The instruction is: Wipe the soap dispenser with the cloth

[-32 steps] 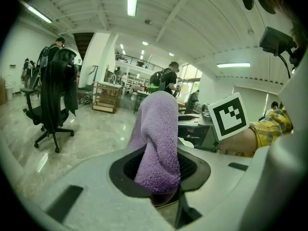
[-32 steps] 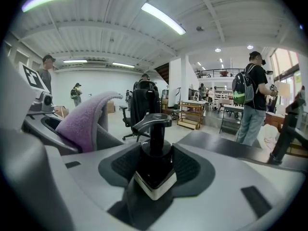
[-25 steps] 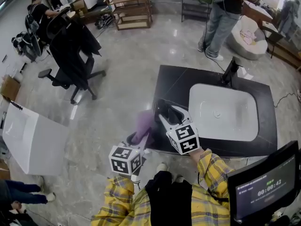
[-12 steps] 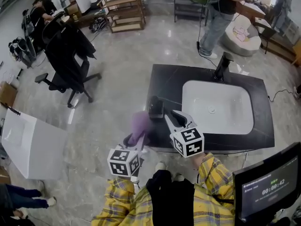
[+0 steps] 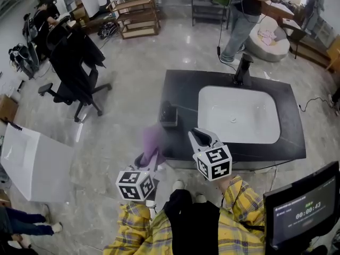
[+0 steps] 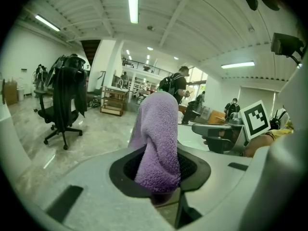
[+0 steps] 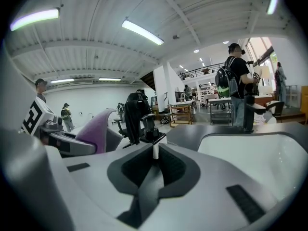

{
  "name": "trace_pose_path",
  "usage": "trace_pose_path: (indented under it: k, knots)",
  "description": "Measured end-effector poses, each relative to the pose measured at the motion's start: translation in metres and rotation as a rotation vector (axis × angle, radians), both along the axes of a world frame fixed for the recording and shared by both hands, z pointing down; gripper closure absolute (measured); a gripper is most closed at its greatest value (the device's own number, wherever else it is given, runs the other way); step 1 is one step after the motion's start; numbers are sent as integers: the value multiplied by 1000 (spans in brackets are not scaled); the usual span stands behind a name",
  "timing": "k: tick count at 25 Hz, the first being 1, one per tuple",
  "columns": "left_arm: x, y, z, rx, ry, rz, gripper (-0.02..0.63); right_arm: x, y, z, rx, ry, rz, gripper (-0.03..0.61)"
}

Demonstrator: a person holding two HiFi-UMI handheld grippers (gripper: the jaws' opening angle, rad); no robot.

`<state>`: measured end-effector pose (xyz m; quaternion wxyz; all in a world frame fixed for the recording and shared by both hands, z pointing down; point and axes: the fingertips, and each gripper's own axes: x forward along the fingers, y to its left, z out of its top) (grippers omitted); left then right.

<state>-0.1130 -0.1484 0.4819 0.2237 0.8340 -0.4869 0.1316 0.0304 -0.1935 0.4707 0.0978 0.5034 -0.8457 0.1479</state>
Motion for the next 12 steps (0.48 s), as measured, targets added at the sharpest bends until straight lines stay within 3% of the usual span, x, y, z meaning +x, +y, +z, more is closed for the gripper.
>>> trace_pose_path:
  k: [6,12]
  knots:
    - [6,32,-2,-14,53,-39,526,6,33,0,1,-15,-24,555]
    - [16,69,-3,-12,51,-66,527,22,72,1,-11,-21,-29,561]
